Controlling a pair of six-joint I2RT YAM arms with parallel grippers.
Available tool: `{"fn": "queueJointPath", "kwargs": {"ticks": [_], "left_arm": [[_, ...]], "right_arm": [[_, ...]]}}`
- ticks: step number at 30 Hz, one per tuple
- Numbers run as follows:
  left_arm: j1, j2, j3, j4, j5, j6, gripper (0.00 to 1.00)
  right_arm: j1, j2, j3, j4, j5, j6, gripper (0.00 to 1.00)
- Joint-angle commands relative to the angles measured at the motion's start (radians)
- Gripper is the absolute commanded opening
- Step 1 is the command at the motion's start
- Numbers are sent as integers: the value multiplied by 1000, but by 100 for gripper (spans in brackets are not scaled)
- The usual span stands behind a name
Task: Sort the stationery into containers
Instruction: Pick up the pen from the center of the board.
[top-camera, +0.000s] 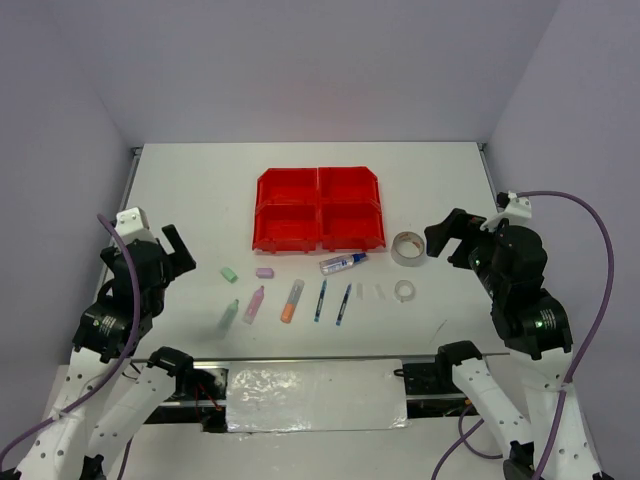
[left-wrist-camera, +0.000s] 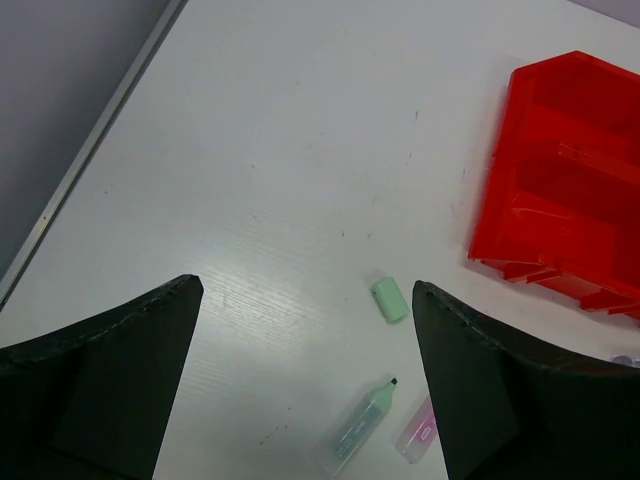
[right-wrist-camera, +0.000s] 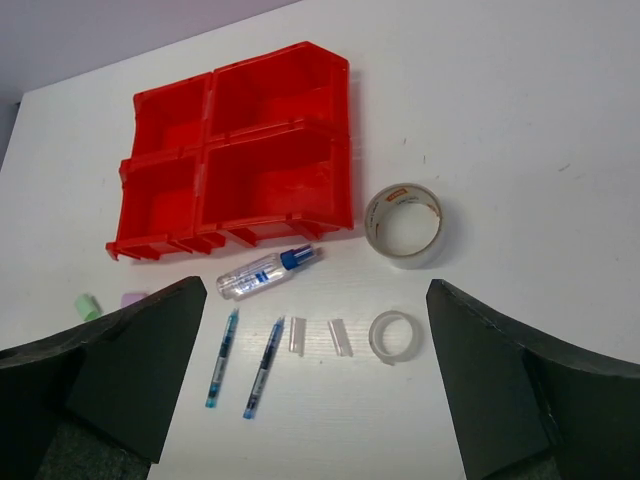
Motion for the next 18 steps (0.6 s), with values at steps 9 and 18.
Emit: {"fn": "queueJointPath", "kwargs": {"ticks": [9,18], "left_arm": [[7,-53,48,-4,-78,-37,99],[7,-102,45,-24,-156,-82,99]], "right_arm": [[3,-91,-107,228,-192,102,100],[375,173,-96,448,-135,260,100]]}}
